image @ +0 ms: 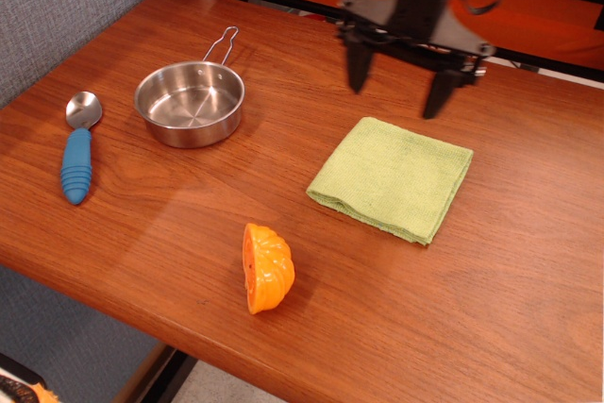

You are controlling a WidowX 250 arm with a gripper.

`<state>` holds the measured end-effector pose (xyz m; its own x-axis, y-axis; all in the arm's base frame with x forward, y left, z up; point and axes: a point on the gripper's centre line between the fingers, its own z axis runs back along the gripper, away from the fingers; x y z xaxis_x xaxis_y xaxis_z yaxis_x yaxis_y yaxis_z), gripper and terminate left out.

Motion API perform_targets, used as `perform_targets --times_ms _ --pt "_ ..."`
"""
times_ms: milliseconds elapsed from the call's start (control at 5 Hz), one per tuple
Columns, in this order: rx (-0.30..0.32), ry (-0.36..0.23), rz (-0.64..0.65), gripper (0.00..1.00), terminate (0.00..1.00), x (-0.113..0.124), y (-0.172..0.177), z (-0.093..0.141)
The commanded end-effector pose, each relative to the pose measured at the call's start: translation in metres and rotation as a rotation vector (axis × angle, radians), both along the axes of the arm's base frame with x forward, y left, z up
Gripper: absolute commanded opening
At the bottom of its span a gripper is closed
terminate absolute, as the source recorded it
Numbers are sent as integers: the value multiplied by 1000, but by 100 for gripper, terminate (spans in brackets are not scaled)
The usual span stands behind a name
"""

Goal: Move the pot to the left edge of the table.

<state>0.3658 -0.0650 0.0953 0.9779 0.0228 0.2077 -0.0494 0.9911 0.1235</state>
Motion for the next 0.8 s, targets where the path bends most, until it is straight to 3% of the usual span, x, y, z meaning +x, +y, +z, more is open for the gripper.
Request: perform_targets --times_ms 0,200,400,600 --pt "-133 -84 -72 100 0 -39 -30 50" --pt "-127 -78 -113 100 0 -37 -53 59" --pt "-127 -78 -113 100 0 -37 -53 59" --pt "-127 -78 -113 100 100 -37 -53 59"
